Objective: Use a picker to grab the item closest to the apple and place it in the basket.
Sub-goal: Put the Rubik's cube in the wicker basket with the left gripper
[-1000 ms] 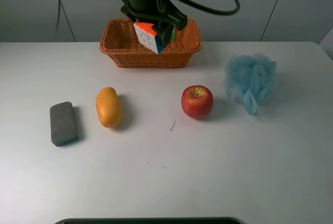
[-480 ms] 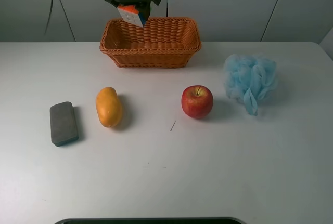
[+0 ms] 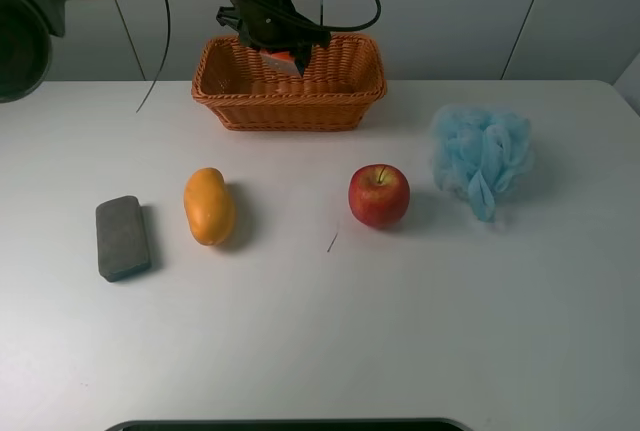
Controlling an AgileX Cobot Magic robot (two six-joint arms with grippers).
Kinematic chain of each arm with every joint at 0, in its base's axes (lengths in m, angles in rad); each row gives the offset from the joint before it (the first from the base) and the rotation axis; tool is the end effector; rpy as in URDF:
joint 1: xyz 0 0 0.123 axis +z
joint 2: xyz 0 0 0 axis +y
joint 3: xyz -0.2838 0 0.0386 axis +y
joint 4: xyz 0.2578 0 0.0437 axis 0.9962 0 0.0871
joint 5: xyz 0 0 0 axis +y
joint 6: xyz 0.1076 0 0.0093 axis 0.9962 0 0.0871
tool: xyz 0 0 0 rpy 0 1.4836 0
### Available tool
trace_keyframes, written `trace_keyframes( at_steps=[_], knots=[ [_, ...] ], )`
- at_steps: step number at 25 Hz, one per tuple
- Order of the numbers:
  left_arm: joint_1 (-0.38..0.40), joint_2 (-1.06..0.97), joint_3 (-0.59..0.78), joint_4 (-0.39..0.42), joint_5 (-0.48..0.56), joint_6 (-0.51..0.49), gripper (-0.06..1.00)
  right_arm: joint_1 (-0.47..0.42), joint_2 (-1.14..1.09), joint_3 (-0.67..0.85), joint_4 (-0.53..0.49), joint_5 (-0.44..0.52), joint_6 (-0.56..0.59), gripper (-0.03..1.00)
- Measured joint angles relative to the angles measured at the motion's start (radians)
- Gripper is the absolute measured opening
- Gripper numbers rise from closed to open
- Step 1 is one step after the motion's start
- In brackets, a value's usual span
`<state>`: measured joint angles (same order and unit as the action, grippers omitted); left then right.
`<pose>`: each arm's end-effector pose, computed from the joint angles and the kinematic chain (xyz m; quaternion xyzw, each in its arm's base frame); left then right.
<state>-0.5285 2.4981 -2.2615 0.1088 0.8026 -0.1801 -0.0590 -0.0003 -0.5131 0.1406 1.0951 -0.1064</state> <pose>0.4997 -0.2820 0.1569 0.1886 0.9325 -0.0598 0.3021 0.0145 0.0126 0.2756 -0.0247 0.8562 0.0276 0.5153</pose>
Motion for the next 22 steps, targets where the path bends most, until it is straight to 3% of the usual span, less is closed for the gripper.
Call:
trace_keyframes(
  at_steps=[10, 14, 22],
  knots=[
    [0.0, 0.05, -0.004, -0.022, -0.072, -0.008, 0.56, 0.0, 0.0, 0.0, 0.0, 0.0, 0.0, 0.7],
    [0.0, 0.05, -0.004, -0.03, -0.079, -0.014, 0.72, 0.0, 0.0, 0.0, 0.0, 0.0, 0.0, 0.7],
    [0.0, 0.022, -0.004, -0.052, -0.036, -0.018, 0.74, 0.0, 0.0, 0.0, 0.0, 0.0, 0.0, 0.7]
  ],
)
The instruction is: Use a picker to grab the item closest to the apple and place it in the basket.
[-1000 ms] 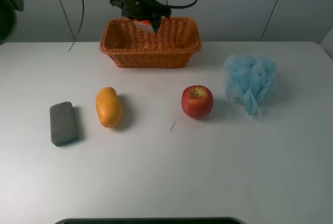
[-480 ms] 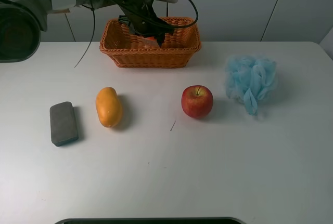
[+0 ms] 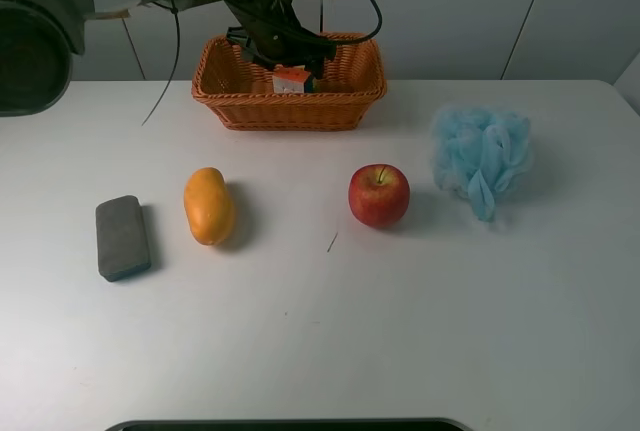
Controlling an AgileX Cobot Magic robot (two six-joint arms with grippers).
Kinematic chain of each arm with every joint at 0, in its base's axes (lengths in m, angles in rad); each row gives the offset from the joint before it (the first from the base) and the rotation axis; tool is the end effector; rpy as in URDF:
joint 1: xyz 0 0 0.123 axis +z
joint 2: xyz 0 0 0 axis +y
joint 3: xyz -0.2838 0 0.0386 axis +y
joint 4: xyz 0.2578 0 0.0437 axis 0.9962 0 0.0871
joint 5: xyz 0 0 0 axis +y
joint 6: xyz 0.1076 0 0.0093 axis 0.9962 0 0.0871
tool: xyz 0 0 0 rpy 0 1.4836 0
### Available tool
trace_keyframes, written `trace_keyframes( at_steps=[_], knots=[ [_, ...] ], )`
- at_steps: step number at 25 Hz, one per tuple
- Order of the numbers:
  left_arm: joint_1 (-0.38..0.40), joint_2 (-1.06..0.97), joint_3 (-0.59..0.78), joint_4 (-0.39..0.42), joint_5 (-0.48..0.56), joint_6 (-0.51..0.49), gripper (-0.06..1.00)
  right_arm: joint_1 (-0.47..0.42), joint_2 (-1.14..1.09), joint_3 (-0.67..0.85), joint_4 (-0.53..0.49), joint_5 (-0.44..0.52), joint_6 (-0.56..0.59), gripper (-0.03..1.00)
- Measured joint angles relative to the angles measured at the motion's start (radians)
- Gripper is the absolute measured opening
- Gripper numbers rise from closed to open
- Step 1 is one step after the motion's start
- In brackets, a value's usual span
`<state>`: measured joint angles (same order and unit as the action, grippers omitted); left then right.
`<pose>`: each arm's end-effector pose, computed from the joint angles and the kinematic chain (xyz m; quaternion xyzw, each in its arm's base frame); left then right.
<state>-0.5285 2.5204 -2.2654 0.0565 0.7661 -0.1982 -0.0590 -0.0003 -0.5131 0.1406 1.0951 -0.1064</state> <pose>0.5012 -0.2877 0.1473 0.1691 0.9343 -0.0879 0.3014 0.0145 0.0126 0.2756 -0.0247 0.8562 0.0276 0.5153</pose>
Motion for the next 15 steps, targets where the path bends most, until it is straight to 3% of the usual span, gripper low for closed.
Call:
trace_keyframes(
  at_steps=[4, 10, 15],
  knots=[
    [0.0, -0.078, 0.0, -0.002, 0.128, 0.0, 0.74, 0.0, 0.0, 0.0, 0.0, 0.0, 0.0, 0.7],
    [0.0, -0.226, -0.001, -0.002, 0.418, 0.035, 0.74, 0.0, 0.0, 0.0, 0.0, 0.0, 0.0, 0.7],
    [0.0, -0.358, 0.059, -0.01, 0.445, 0.083, 0.74, 0.0, 0.0, 0.0, 0.0, 0.0, 0.0, 0.7]
  ],
)
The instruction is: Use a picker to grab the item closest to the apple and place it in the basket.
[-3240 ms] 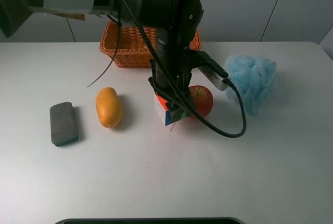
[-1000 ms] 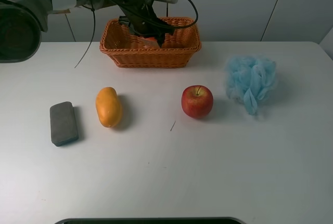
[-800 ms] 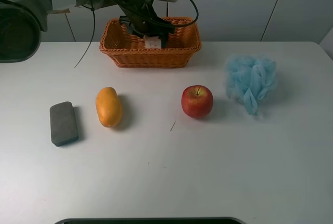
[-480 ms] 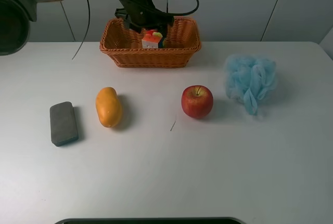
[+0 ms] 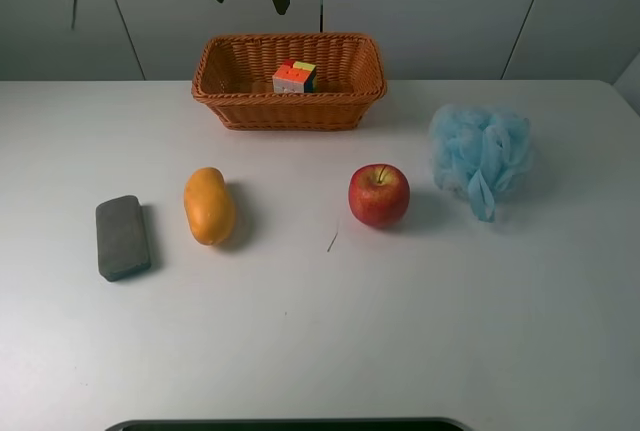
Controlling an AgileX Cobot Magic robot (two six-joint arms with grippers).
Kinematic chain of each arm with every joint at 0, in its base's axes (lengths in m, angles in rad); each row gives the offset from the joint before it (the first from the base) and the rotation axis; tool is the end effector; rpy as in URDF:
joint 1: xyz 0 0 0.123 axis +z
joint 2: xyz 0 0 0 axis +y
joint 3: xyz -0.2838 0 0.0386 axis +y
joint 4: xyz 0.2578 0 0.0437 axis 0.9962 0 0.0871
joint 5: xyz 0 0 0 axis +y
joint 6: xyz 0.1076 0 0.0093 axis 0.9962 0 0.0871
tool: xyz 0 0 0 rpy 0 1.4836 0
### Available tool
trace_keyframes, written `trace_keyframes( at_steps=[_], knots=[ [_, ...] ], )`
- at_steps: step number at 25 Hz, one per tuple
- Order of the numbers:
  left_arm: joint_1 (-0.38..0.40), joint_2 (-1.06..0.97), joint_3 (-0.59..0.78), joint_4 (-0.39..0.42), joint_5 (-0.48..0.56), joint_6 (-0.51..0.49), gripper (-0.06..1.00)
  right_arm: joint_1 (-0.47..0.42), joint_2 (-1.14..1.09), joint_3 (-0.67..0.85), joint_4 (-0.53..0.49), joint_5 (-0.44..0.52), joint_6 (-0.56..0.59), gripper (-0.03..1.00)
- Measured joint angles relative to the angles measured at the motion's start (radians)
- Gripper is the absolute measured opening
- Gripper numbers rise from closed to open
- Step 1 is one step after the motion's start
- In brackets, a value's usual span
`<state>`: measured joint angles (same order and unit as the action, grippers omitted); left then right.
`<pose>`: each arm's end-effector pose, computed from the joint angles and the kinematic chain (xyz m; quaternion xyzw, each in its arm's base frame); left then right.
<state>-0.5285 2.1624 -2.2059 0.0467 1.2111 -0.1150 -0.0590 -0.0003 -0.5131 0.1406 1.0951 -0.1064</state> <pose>0.4313 -0.2464 0.2967 0.2017 0.9486 -0.0547 0.2376 0.0145 0.0126 0.2756 -0.0247 0.8562 0.0276 0.5153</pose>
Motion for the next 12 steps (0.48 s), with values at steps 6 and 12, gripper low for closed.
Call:
trace_keyframes(
  at_steps=[6, 12],
  knots=[
    [0.0, -0.241, 0.298, -0.02, 0.004, 0.018, 0.74, 0.0, 0.0, 0.0, 0.0, 0.0, 0.0, 0.7],
    [0.0, -0.595, 0.696, -0.02, 0.008, 0.089, 0.74, 0.0, 0.0, 0.0, 0.0, 0.0, 0.0, 0.7]
  ],
)
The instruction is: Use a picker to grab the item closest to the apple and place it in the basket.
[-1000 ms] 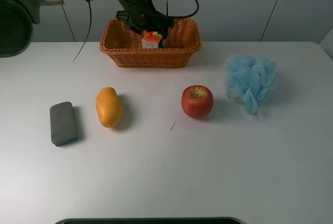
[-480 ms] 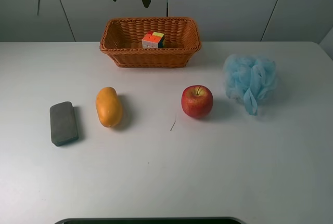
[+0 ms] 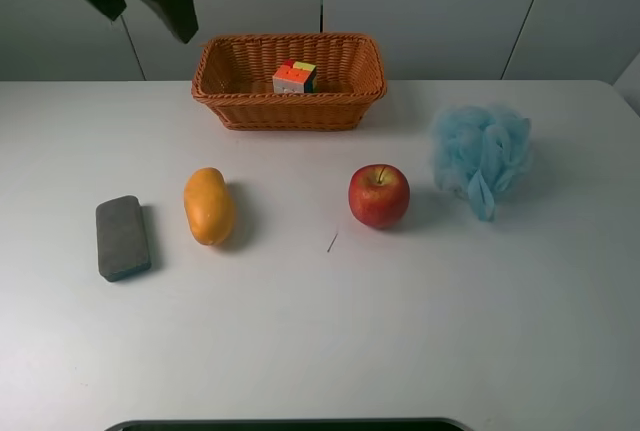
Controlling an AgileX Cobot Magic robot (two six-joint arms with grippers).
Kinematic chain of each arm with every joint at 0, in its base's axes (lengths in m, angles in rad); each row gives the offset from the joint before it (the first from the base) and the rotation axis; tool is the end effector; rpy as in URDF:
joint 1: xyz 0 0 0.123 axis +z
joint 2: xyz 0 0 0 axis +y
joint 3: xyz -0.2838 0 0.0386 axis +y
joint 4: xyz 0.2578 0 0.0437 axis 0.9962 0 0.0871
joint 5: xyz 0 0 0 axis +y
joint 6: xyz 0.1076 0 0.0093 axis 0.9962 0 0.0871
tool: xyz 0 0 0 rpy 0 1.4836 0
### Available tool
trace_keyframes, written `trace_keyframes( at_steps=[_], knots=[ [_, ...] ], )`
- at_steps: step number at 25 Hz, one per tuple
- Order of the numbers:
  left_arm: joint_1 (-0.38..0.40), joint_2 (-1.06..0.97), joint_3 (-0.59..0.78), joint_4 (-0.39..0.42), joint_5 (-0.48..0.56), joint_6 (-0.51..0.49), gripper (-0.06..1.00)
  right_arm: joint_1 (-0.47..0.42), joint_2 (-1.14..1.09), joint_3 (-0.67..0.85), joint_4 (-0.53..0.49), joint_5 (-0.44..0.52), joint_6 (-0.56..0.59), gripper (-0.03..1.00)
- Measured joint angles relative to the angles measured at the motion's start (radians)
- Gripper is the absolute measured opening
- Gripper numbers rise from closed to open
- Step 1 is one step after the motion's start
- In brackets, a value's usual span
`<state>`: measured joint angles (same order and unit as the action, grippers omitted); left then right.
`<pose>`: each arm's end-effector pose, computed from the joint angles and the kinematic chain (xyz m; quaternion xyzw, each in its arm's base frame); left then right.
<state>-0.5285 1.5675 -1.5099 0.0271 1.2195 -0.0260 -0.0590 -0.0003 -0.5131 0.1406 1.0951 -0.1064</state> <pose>0.2929 -0.1679 0.3354 0.2462 0.9505 -0.0389 0.1857 0.0145 0.0126 0.2756 -0.0247 0.8562 0.0276 0.5153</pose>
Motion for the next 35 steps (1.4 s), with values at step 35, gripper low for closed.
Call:
trace_keyframes(
  at_steps=[35],
  knots=[
    [0.38, -1.511, 0.991, -0.097, -0.131, 0.135, 0.75, 0.0, 0.0, 0.0, 0.0, 0.0, 0.002, 0.7]
  ],
)
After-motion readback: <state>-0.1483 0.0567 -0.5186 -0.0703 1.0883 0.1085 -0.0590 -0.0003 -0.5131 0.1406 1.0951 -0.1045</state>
